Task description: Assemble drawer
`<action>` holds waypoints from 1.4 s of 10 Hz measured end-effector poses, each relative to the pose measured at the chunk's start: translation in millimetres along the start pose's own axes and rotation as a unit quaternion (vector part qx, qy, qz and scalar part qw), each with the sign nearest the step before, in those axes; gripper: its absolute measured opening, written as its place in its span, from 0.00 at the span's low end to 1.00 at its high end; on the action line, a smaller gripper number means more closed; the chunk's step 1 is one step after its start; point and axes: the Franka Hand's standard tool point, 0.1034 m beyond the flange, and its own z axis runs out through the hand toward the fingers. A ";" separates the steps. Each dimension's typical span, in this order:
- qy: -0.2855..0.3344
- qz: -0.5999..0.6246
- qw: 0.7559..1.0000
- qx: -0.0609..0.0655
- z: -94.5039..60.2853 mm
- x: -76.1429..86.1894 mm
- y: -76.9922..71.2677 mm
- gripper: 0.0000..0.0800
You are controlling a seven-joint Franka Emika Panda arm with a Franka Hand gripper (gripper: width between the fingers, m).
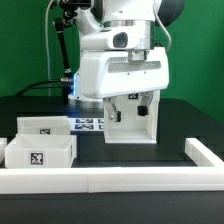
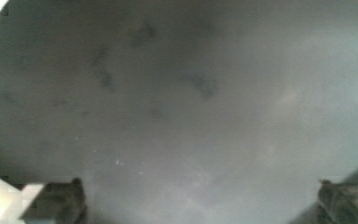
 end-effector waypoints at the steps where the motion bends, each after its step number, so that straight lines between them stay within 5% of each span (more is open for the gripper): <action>1: 0.000 0.081 0.997 0.002 0.7 4.4 -7.4 0.81; 8: 0.005 0.334 0.942 0.022 -1.5 10.7 -25.9 0.81; 14: 0.022 0.353 0.936 -0.005 -65.0 -10.5 -80.1 0.81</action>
Offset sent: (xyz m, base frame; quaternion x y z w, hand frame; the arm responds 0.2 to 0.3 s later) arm 0.0000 0.0000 0.0000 0.0000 0.0000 0.1938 0.9810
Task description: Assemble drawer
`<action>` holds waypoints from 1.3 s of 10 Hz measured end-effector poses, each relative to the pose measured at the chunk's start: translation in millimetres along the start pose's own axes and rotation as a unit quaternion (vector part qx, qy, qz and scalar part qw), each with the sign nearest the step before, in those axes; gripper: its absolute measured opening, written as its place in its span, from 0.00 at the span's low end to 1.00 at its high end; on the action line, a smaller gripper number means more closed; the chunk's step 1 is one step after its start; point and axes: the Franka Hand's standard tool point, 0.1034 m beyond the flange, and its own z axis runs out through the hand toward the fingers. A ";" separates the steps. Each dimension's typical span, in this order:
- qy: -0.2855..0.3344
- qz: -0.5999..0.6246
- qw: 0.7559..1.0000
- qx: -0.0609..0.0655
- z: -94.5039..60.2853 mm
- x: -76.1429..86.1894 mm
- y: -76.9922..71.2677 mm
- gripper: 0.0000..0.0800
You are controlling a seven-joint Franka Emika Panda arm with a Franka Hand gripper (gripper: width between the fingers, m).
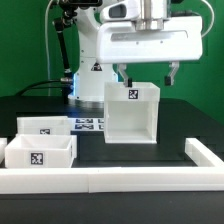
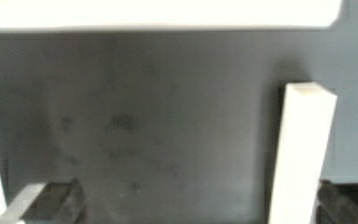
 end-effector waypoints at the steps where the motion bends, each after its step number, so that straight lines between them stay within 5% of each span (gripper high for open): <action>1: -0.002 -0.008 1.000 0.003 2.1 -0.3 0.6 0.81; 5: -0.004 -0.006 1.000 0.002 4.0 -1.6 1.1 0.81; 8: -0.012 0.031 0.999 -0.003 2.2 -40.2 -0.6 0.81; 13: -0.021 0.020 1.000 -0.001 21.7 -72.8 -12.0 0.81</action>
Offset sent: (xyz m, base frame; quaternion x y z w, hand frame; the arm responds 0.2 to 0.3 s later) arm 0.0000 0.0000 0.0000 0.0000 0.0000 0.0000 1.0000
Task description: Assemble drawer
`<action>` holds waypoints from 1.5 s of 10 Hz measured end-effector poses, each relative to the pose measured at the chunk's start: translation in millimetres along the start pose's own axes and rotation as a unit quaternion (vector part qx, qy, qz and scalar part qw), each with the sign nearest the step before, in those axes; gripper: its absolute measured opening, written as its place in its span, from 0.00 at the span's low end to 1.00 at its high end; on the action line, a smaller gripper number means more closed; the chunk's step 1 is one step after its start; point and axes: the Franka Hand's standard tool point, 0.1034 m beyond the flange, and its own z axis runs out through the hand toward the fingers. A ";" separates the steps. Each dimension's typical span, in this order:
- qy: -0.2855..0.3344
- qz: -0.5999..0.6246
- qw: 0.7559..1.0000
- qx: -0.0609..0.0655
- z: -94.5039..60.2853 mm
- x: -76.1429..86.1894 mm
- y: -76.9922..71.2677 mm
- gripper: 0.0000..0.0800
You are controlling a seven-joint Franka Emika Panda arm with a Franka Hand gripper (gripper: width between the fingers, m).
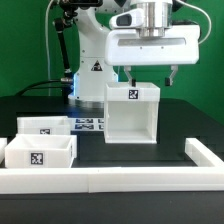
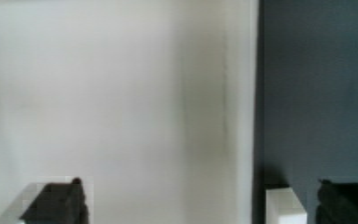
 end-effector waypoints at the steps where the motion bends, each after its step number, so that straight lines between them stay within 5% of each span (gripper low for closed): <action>1: -0.001 -0.005 1.000 0.001 5.4 -2.4 -1.4 0.81; 5: -0.003 -0.006 1.000 0.003 11.2 -5.6 -5.9 0.78; 6: -0.004 -0.005 1.000 0.003 11.4 -5.5 -5.2 0.56; 7: -0.004 -0.005 1.000 0.003 11.6 -5.6 -5.3 0.56; 9: -0.004 -0.005 1.000 0.003 11.8 -5.8 -5.2 0.10; 15: -0.004 -0.006 1.000 0.003 11.7 -5.6 -5.2 0.05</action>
Offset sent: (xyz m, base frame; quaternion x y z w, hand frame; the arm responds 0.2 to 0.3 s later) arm -0.0034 0.0085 -0.0043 -0.0081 0.0015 0.0193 0.9998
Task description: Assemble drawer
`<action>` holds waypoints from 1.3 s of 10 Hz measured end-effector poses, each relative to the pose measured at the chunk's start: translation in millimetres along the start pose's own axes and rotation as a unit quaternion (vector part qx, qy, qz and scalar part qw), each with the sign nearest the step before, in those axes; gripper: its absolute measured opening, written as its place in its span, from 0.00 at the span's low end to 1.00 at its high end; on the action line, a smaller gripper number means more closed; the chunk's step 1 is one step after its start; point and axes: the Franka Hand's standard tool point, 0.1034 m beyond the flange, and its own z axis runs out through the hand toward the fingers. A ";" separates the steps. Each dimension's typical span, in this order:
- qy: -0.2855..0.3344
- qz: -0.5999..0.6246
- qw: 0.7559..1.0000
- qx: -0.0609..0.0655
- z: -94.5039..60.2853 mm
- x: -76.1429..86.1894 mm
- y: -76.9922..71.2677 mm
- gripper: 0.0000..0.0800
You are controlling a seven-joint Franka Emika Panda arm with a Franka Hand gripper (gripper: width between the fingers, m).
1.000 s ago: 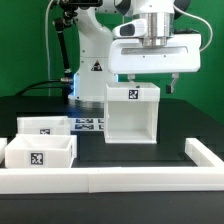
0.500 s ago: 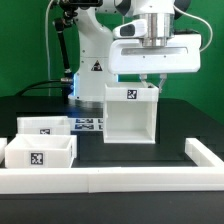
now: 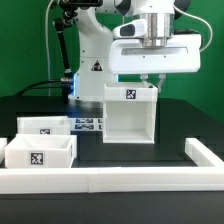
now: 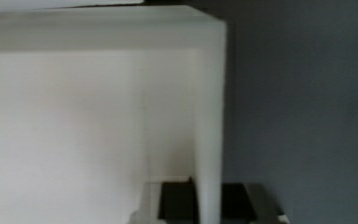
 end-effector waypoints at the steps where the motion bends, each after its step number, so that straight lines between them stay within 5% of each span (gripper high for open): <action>1: 0.000 0.000 1.000 0.000 0.2 0.6 0.0 0.05; 11: 0.046 -0.028 0.998 0.019 5.7 92.5 -17.2 0.05; 13: 0.046 -0.030 0.998 0.019 5.4 91.9 -17.8 0.05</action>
Offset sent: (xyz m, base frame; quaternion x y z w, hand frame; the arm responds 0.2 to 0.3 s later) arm 0.0267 0.0021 -0.0104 -0.0036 0.0035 0.0324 0.9995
